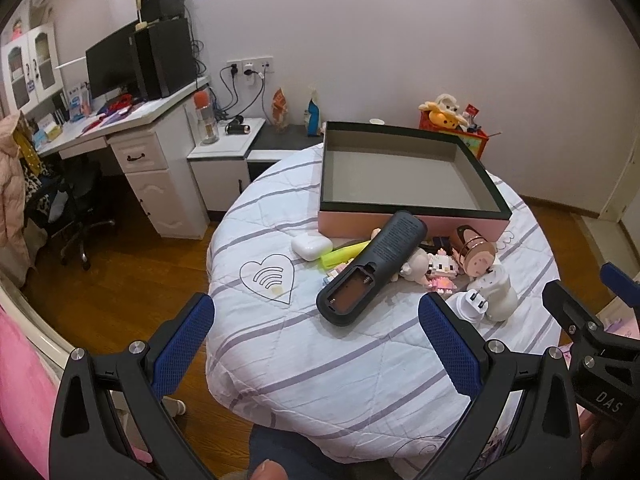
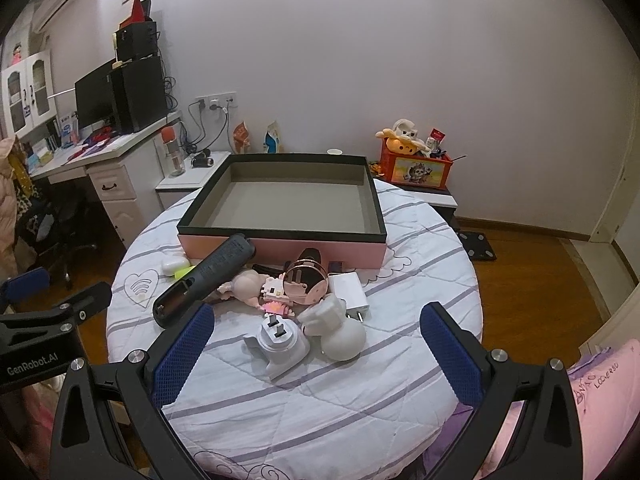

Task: Organize rigid objects
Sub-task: 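Move both tools toward the objects in front of the pink box, then grasp the black remote with the left tool while the right tool grasps the white plug adapter, then lift the remote with the left tool while the right tool lifts the adapter over the box, then open both tools to drop the remote and adapter into the pink box, then move both tools back toward the remaining objects on the table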

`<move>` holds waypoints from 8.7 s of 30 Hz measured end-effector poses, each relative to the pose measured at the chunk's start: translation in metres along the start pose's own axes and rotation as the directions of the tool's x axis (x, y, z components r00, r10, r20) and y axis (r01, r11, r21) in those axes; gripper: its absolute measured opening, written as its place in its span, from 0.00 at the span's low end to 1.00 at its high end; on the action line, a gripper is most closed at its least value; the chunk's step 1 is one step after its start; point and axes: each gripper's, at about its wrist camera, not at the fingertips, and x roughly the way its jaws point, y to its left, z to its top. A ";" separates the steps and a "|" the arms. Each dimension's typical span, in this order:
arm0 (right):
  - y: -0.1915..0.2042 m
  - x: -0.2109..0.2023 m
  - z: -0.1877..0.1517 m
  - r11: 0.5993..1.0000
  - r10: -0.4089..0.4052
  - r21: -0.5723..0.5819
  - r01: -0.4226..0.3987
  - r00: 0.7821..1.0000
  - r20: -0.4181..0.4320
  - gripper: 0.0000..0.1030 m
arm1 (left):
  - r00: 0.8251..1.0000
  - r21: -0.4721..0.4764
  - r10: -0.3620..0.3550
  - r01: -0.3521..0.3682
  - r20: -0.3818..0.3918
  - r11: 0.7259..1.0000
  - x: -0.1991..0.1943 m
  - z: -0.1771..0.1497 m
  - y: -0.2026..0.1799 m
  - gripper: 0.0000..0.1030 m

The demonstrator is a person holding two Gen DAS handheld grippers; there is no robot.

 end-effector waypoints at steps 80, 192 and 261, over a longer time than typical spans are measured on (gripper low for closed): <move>0.019 0.134 -0.051 0.989 0.100 0.136 -0.066 0.960 -0.263 0.62 | 0.982 0.290 -0.168 0.186 -0.086 0.939 0.157 -0.002 -0.024 1.00; -0.025 0.256 0.121 0.973 0.221 -0.004 -0.230 0.939 -0.264 0.51 | 0.938 0.071 -0.329 0.338 -0.112 0.938 0.227 0.144 -0.064 0.42; -0.054 0.014 -0.050 0.981 0.146 0.145 -0.132 0.985 -0.092 1.00 | 0.970 -0.017 -0.243 0.243 0.007 0.970 0.022 -0.050 0.013 1.00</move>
